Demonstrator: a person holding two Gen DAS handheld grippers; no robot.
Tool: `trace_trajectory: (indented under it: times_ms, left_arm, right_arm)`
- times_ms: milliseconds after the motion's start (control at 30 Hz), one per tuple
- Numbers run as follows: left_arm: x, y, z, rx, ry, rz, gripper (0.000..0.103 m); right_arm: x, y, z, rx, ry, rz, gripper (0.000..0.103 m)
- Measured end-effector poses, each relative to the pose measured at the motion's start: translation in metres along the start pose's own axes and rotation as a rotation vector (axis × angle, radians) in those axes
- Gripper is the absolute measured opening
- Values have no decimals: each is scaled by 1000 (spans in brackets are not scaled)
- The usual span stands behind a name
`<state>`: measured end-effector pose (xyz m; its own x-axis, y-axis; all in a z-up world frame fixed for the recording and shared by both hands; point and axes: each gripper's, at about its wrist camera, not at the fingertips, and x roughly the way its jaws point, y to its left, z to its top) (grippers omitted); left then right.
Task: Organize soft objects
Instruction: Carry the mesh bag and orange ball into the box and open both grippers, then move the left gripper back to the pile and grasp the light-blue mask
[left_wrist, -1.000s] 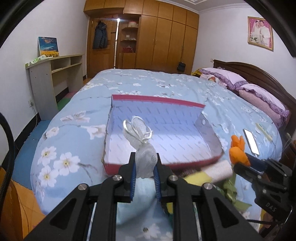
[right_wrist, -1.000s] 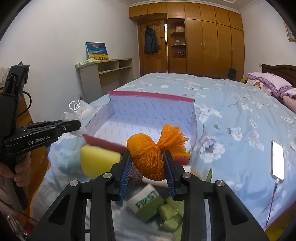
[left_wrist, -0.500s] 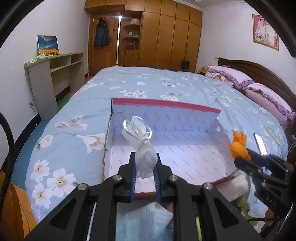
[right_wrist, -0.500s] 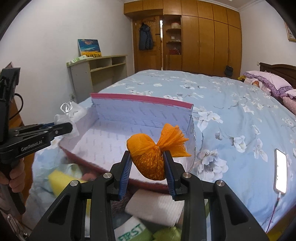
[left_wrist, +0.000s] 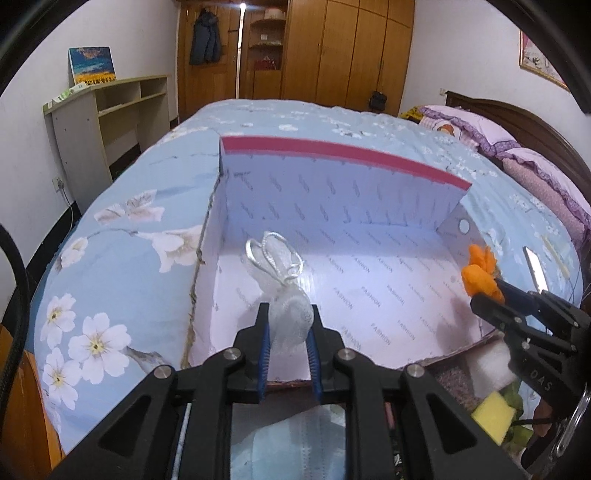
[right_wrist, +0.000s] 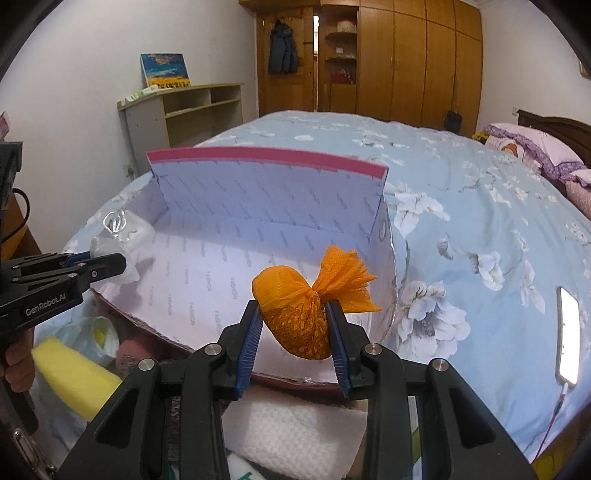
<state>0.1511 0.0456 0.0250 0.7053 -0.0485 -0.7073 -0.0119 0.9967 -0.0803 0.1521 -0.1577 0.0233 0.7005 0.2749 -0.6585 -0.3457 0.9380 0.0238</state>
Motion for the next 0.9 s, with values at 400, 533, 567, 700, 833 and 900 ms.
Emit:
trace_trajectory:
  times_ms: [400, 533, 567, 700, 833, 900]
  left_arm:
    - [5, 2, -4, -6, 28, -1, 39]
    - [2, 1, -4, -5, 26, 11, 42]
    - [1, 1, -5, -6, 24, 14, 42]
    - [-7, 1, -4, -10, 12, 14, 42]
    - [-16, -1, -4, -4, -1, 17, 42]
    - [-21, -2, -5, 1, -6, 18, 42]
  right_arm:
    - [6, -2, -5, 13, 21, -17, 37]
    - [4, -1, -5, 15, 17, -25, 40]
    - [4, -2, -5, 18, 17, -24, 40]
    - [1, -6, -4, 45, 12, -5, 43]
    - [-4, -7, -3, 46, 6, -6, 46]
    - [-6, -6, -4, 42, 1, -8, 46]
